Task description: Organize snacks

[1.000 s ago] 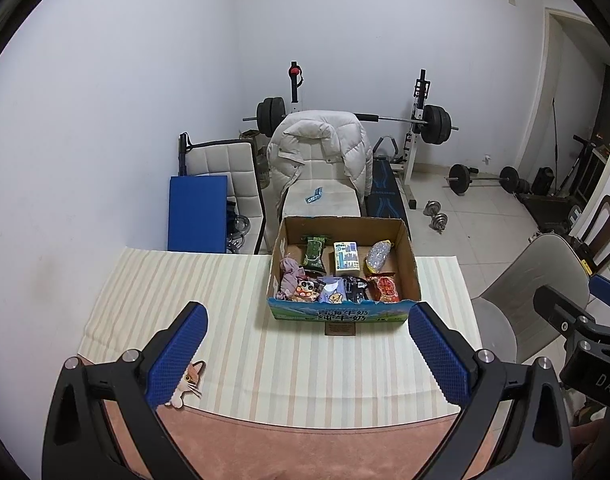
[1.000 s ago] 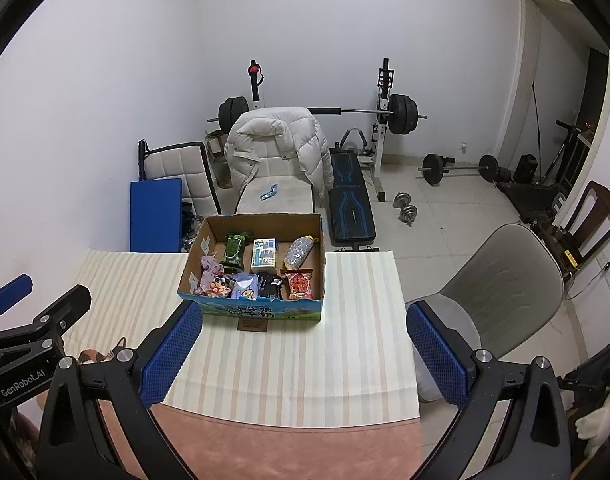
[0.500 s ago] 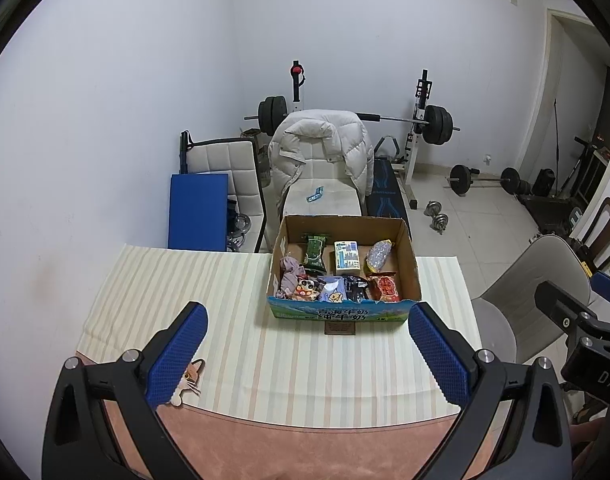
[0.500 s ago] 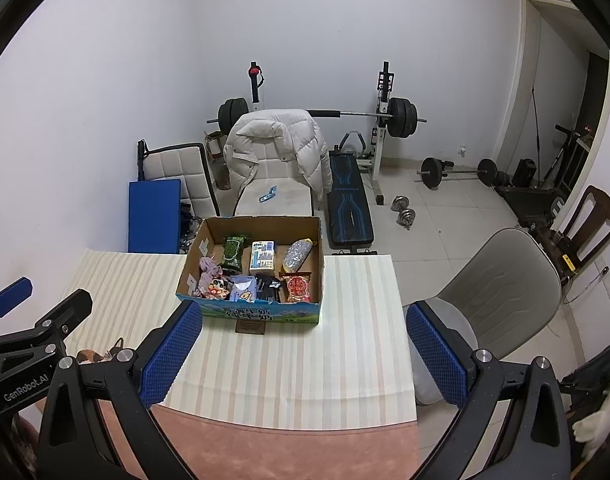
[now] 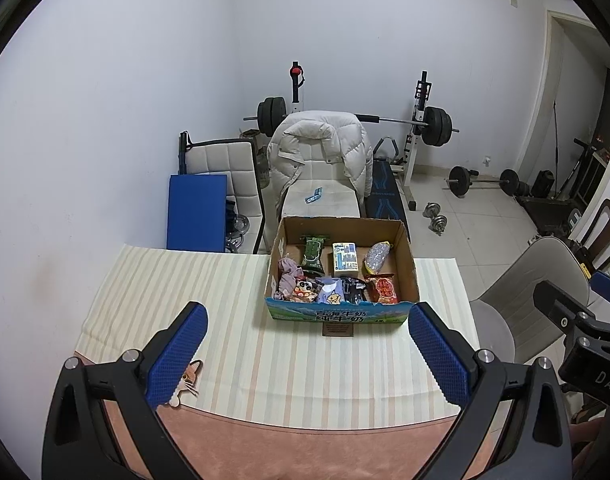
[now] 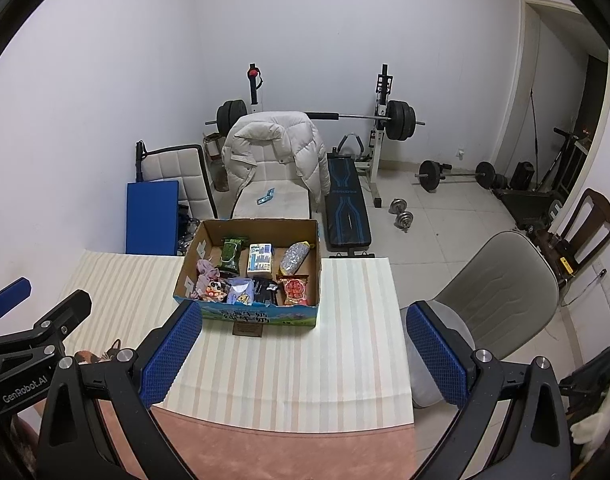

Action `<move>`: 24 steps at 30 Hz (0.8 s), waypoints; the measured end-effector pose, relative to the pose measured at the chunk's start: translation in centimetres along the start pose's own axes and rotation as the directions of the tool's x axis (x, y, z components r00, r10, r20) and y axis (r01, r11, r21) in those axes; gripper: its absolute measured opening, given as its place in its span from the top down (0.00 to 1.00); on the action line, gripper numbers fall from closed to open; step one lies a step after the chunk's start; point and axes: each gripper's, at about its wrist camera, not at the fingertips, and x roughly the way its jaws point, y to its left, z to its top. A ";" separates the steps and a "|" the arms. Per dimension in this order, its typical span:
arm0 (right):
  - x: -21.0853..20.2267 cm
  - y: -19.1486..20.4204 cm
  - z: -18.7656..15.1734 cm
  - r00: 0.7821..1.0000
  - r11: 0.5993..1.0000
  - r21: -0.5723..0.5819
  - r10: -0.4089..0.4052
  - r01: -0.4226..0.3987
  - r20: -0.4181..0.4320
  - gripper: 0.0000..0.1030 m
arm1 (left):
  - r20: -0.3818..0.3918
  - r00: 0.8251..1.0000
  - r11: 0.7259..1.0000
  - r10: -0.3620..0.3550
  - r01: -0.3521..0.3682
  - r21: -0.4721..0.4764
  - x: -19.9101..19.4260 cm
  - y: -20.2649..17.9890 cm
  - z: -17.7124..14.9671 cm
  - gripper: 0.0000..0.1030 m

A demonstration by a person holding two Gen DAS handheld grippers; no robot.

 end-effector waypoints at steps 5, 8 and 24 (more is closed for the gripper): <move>0.0 0.0 0.0 1.000 1.000 -0.001 -0.001 0.001 0.000 0.00 | 0.000 1.000 1.000 -0.002 0.002 -0.002 0.0 0.0 0.0 0.00; 0.0 -0.1 0.0 1.000 1.000 -0.003 0.000 0.000 0.000 0.00 | 0.000 1.000 1.000 -0.001 0.001 -0.003 0.0 0.1 0.1 0.00; 0.0 0.0 0.1 1.000 1.000 -0.008 0.003 -0.003 0.002 0.00 | 0.010 1.000 1.000 0.008 -0.008 -0.011 -0.3 -0.1 0.7 0.00</move>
